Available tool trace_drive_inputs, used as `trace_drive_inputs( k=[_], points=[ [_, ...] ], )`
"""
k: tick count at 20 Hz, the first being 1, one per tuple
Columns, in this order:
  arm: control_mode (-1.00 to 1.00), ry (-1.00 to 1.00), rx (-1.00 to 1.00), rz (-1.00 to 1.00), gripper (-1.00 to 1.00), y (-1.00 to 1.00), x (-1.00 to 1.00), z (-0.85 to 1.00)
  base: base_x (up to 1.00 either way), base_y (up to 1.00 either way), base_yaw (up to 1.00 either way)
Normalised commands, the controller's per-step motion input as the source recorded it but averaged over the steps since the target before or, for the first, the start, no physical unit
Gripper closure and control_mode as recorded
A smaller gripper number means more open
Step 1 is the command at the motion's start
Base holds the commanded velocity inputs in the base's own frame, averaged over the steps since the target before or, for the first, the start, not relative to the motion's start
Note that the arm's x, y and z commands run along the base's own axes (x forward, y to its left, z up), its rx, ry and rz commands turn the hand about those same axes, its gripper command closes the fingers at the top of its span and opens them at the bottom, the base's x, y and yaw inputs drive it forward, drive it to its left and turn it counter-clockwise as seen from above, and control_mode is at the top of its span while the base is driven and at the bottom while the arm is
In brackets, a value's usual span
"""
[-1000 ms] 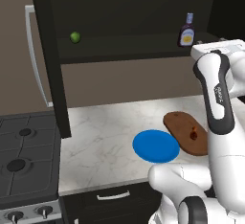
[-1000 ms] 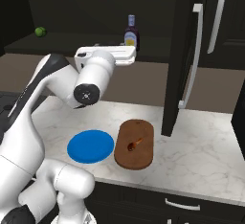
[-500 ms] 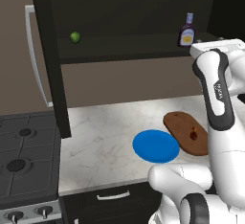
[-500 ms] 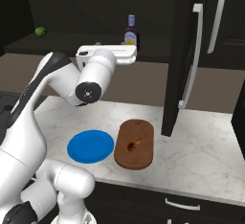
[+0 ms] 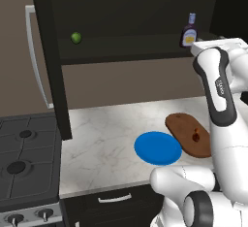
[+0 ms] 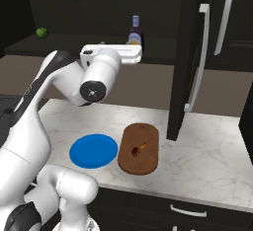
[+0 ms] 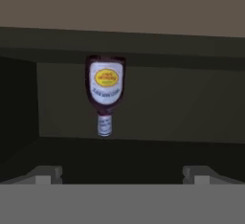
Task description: Pick the chicken drumstick from the plate and place it on the cutting board. Then pick the condiment bottle from the cabinet and place it next to the cutting board.
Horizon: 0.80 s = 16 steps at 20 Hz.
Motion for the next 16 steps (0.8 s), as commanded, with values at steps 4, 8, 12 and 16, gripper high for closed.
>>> trace_drive_inputs(
  k=[4, 8, 12, 16],
  points=[
    [-1.00, 0.00, 0.01, 0.00, -1.00, 0.00, 0.18, 0.01, 0.00, 0.00, 0.00],
    [-1.00, 0.00, 0.00, 0.00, -1.00, 0.00, 0.20, 0.01, 0.00, 0.00, 0.00],
    [-1.00, 0.00, 0.00, 0.00, -1.00, 0.00, 0.20, 0.00, 0.00, 0.00, 0.00],
    [-1.00, 0.00, 0.00, 0.00, -1.00, 0.00, 0.18, 0.00, 0.00, 0.00, 0.00]
  ],
)
